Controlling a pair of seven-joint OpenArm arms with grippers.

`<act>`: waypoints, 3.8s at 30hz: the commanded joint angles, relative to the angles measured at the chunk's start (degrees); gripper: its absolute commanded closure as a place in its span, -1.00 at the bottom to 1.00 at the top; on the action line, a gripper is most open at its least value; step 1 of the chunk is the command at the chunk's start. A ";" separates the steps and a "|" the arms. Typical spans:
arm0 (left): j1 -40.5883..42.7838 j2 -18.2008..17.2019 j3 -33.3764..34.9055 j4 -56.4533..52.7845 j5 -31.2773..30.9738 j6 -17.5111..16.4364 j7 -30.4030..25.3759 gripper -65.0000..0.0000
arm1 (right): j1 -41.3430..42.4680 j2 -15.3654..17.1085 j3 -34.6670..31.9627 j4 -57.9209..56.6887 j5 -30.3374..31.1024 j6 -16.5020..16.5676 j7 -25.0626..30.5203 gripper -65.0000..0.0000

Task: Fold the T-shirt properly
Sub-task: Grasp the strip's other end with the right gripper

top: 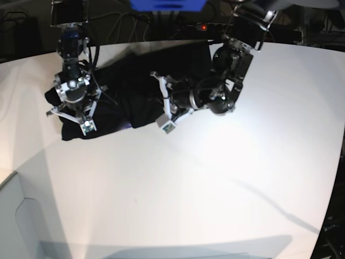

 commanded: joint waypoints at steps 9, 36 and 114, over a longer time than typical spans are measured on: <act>-0.38 0.72 2.55 0.55 7.43 -0.21 -0.75 0.90 | -0.31 0.06 0.03 0.12 0.58 0.24 -1.11 1.00; -0.65 1.42 11.52 4.33 10.85 -0.30 -0.31 0.89 | -0.05 0.06 0.03 0.12 0.58 0.24 -1.11 1.00; -1.35 -1.21 3.17 -3.67 23.16 -0.65 -2.42 0.89 | 13.31 14.39 19.46 -18.43 69.68 0.59 -19.92 -0.15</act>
